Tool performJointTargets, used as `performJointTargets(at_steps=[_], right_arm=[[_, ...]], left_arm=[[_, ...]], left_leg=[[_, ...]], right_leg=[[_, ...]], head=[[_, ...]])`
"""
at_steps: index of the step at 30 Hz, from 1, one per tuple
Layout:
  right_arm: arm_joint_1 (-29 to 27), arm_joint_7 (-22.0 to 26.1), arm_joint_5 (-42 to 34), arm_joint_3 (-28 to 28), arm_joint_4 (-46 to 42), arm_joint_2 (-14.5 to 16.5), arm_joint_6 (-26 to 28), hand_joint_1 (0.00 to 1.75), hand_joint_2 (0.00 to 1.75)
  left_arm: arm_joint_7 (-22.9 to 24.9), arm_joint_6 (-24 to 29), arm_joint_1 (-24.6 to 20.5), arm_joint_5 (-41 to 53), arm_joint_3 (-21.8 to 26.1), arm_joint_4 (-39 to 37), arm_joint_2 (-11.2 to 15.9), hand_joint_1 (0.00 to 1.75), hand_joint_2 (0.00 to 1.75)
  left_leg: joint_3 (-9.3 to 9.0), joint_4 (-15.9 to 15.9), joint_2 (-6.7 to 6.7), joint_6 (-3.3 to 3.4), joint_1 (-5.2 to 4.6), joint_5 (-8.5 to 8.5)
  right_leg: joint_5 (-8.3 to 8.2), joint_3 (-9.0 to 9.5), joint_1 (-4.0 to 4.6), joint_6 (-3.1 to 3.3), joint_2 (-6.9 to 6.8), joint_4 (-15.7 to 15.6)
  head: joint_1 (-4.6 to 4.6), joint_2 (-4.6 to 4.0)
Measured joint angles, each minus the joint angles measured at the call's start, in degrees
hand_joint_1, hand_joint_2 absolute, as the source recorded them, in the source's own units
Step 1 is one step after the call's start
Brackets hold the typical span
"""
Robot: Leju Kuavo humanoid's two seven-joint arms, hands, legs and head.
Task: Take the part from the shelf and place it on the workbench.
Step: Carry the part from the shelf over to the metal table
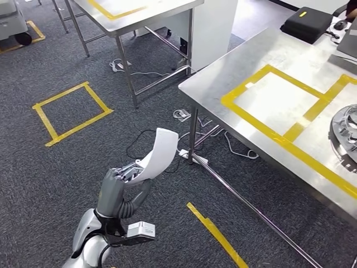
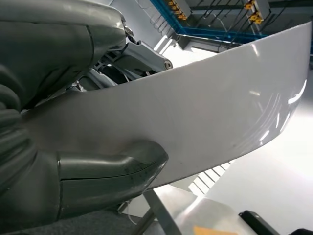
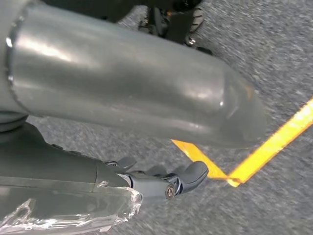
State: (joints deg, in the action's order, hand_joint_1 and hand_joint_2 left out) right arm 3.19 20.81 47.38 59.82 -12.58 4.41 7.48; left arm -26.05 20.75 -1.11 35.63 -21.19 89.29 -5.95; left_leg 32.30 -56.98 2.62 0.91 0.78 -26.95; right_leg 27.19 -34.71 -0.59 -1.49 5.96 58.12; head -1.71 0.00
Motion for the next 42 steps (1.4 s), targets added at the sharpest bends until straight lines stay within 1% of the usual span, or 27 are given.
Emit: performJointTargets(at_steps=[1,3,5,6,7,9,11,14,16,18,19,20,21,23,25,27,29,30,31,33,34,35,36,37,39,41,42], right_arm=[[-0.04,0.01,0.02,-0.02,0.01,-0.03,-0.01,0.0,0.0],[0.14,0.03,0.03,-0.07,0.02,-0.05,-0.03,0.0,0.0],[0.27,0.06,0.03,-0.09,0.02,-0.05,-0.04,0.0,0.0],[0.21,0.06,0.03,-0.09,0.02,-0.05,-0.04,0.0,0.0],[0.12,0.06,0.03,-0.09,0.01,-0.08,-0.04,0.0,0.0],[0.1,0.06,0.03,-0.09,0.01,-0.12,-0.04,0.0,0.0],[0.32,0.09,0.04,-0.09,0.01,-0.14,-0.04,0.0,0.0],[0.28,0.11,0.03,-0.1,0.01,-0.13,-0.04,0.0,0.0],[0.18,0.11,0.03,-0.09,0.0,-0.13,-0.03,0.0,0.0],[0.31,0.13,0.03,-0.09,-0.01,-0.13,-0.03,0.0,0.0],[0.37,0.13,0.03,-0.09,0.0,-0.13,-0.04,0.0,0.0],[0.38,0.13,0.03,-0.09,0.01,-0.13,-0.04,0.0,0.0],[0.31,0.13,0.03,-0.09,0.01,-0.13,-0.04,0.0,0.0],[0.16,0.13,0.03,-0.09,0.02,-0.13,-0.04,0.0,0.0],[0.17,0.14,0.04,-0.09,0.05,-0.02,-0.05,0.0,0.0],[0.24,0.14,0.04,-0.09,0.1,0.09,-0.07,0.0,0.0],[0.1,0.13,0.04,-0.09,0.1,0.01,-0.07,0.0,0.0],[-0.04,0.14,0.04,-0.09,0.1,-0.03,-0.06,0.0,0.0],[-0.11,0.14,0.05,-0.09,0.11,-0.06,-0.05,0.0,0.0],[-0.02,0.14,0.05,-0.09,0.13,-0.05,-0.05,0.0,0.0],[0.09,0.13,0.04,-0.1,0.13,-0.05,-0.06,0.0,0.0],[0.14,0.13,0.04,-0.1,0.13,-0.06,-0.07,0.0,0.0],[0.12,0.13,0.04,-0.1,0.13,-0.06,-0.07,0.0,0.0],[0.03,0.13,0.04,-0.09,0.13,-0.07,-0.07,0.0,0.0],[-0.08,0.13,0.03,-0.09,0.13,-0.12,-0.07,0.0,0.0],[0.07,0.13,0.04,-0.09,0.13,-0.16,-0.07,0.0,0.0],[0.14,0.13,0.04,-0.09,0.13,-0.17,-0.07,0.0,0.0]], left_arm=[[-0.02,-0.05,-0.13,0.0,0.09,-0.09,-0.08,1.75,1.75],[-0.04,-0.11,-0.2,0.01,0.26,-0.3,-0.12,1.75,1.75],[-0.04,-0.12,-0.16,0.01,0.35,-0.6,-0.05,1.75,1.75],[-0.04,-0.12,-0.17,0.02,0.38,-0.72,-0.04,1.75,1.75],[-0.04,-0.12,-0.17,0.02,0.39,-0.8,-0.04,1.75,1.75],[-0.04,-0.12,-0.21,0.02,0.43,-0.87,-0.04,1.75,1.75],[-0.04,-0.12,-0.29,0.02,0.45,-0.87,-0.03,1.75,1.75],[-0.04,-0.12,-0.43,0.02,0.45,-0.87,-0.09,1.75,1.75],[-0.07,-0.12,-0.53,0.02,0.44,-0.87,-0.11,1.75,1.75],[-0.1,-0.12,-0.45,0.02,0.44,-0.9,-0.03,1.75,1.75],[-0.1,-0.12,-0.36,0.02,0.45,-0.93,0.04,1.75,1.75],[-0.09,-0.12,-0.28,0.02,0.46,-0.96,0.12,1.75,1.75],[-0.09,-0.12,-0.24,0.02,0.46,-0.99,0.18,1.75,1.75],[-0.09,-0.12,-0.26,0.02,0.46,-1.01,0.22,1.75,1.75],[-0.09,-0.12,-0.29,0.02,0.45,-1.0,0.25,1.75,1.75],[-0.09,-0.12,-0.35,0.02,0.45,-1.01,0.26,1.75,1.75],[-0.09,-0.12,-0.47,0.02,0.45,-1.01,0.16,1.75,1.75],[-0.09,-0.13,-0.51,0.02,0.45,-1.01,0.07,1.75,1.75],[-0.09,-0.13,-0.55,0.02,0.45,-1.01,-0.05,1.75,1.75],[-0.1,-0.14,-0.48,0.02,0.48,-1.02,-0.16,1.75,1.75],[-0.1,-0.14,-0.41,0.02,0.5,-1.02,-0.14,1.75,1.75],[-0.09,-0.14,-0.33,0.02,0.53,-1.04,-0.1,1.75,1.75],[-0.09,-0.14,-0.28,0.02,0.55,-1.04,-0.05,1.75,1.75],[-0.09,-0.14,-0.27,0.02,0.56,-1.05,-0.04,1.75,1.75],[-0.09,-0.14,-0.28,0.02,0.57,-1.07,-0.05,1.75,1.75],[-0.09,-0.14,-0.34,0.02,0.59,-1.07,-0.07,1.75,1.75],[-0.1,-0.14,-0.38,0.02,0.59,-1.07,-0.09,1.75,1.75]], left_leg=[[-0.12,0.27,-0.75,0.24,0.09,0.1],[-0.19,0.38,-2.38,0.53,0.01,0.09],[-0.2,0.35,-4.08,0.55,-0.08,-0.03],[-0.25,0.35,-4.84,0.51,-0.08,-0.11],[-0.37,0.35,-5.55,0.39,-0.07,-0.22],[-0.75,0.33,-6.8,-0.05,-0.18,-0.54],[-1.07,0.25,-7.78,-0.62,-0.5,-0.8],[-1.48,0.16,-8.89,-1.53,-0.48,-1.13],[-0.91,-1.91,-7.0,-2.15,-0.19,-2.93],[2.1,-8.72,-4.13,-2.31,-0.09,-6.71],[4.09,-12.78,-3.48,-2.24,-0.12,-8.39],[5.64,-15.76,-3.2,-2.09,-0.18,-9.21],[6.31,-16.74,-3.09,-1.86,-0.23,-8.83],[4.46,-12.12,-2.38,-1.05,-0.38,-5.05],[1.12,-4.57,0.32,0.06,-0.46,-1.5],[-0.4,-1.0,2.11,0.54,-0.57,-0.77],[-0.65,-0.22,1.17,0.54,-0.51,-0.66],[-0.83,0.23,0.49,0.68,-0.37,-0.45],[-1.01,0.67,-0.31,0.83,-0.22,-0.22],[-1.19,1.1,-1.99,1.05,-0.2,-0.05],[-1.16,1.08,-2.89,1.07,-0.28,-0.08],[-1.15,1.07,-3.77,1.06,-0.34,-0.16],[-1.19,1.06,-4.61,1.02,-0.36,-0.26],[-1.27,1.05,-5.33,0.91,-0.35,-0.37],[-1.67,1.04,-6.56,0.54,-0.32,-0.68],[-2.04,0.95,-7.52,-0.03,-0.57,-1.04],[-2.18,0.91,-7.93,-0.31,-0.7,-1.16]], right_leg=[[1.13,-1.02,0.1,-0.24,-1.76,1.89],[4.53,-4.46,0.04,-0.63,-4.96,8.81],[6.36,-7.48,-0.2,-1.0,-5.64,14.7],[5.74,-7.54,-0.28,-1.14,-5.82,14.77],[4.12,-6.28,-0.36,-1.23,-6.2,12.42],[0.76,-1.79,-0.27,-1.23,-8.35,4.37],[-0.42,0.94,0.0,-0.64,-9.7,-0.38],[-0.45,1.03,0.13,0.63,-8.14,-0.73],[-0.64,1.14,-0.02,1.4,-6.96,-0.87],[-0.78,1.11,-0.03,1.91,-5.6,-0.93],[-0.81,1.05,0.07,2.05,-4.82,-0.92],[-0.85,1.01,0.19,2.11,-4.0,-0.91],[-0.87,1.01,0.32,2.14,-3.2,-0.89],[-0.93,1.08,0.58,2.13,-1.57,-0.85],[-1.03,1.0,0.69,1.96,-0.12,-0.71],[-1.23,0.53,0.48,1.44,1.09,-0.64],[-1.45,0.01,0.21,0.73,2.19,-0.74],[-1.22,-0.34,0.29,0.41,1.69,-0.43],[-0.42,-1.11,0.41,0.12,0.36,0.78],[2.73,-4.11,0.5,-0.42,-3.51,6.53],[4.48,-6.06,0.33,-0.71,-4.77,10.44],[5.53,-7.58,0.14,-0.98,-5.4,13.54],[5.58,-8.19,-0.03,-1.2,-5.74,14.89],[4.57,-7.59,-0.17,-1.38,-6.0,13.94],[1.03,-3.24,-0.3,-1.52,-7.37,6.28],[-0.8,0.67,-0.1,-0.99,-8.6,-0.22],[-0.84,1.39,0.04,-0.59,-8.71,-1.39]], head=[[-0.22,0.0],[-0.58,0.0],[-0.61,0.0],[-0.63,0.0],[-0.64,0.0],[-0.68,0.0],[-0.56,0.0],[-0.41,0.0],[-0.29,0.0],[-0.05,0.0],[0.02,0.0],[0.05,0.0],[0.06,0.0],[0.06,0.0],[-0.04,0.0],[0.03,0.0],[0.18,0.0],[0.13,0.0],[-0.13,0.01],[-0.63,0.0],[-0.83,0.01],[-0.84,0.01],[-0.84,0.01],[-0.86,0.01],[-0.87,0.0],[-0.8,0.0],[-0.75,0.0]])
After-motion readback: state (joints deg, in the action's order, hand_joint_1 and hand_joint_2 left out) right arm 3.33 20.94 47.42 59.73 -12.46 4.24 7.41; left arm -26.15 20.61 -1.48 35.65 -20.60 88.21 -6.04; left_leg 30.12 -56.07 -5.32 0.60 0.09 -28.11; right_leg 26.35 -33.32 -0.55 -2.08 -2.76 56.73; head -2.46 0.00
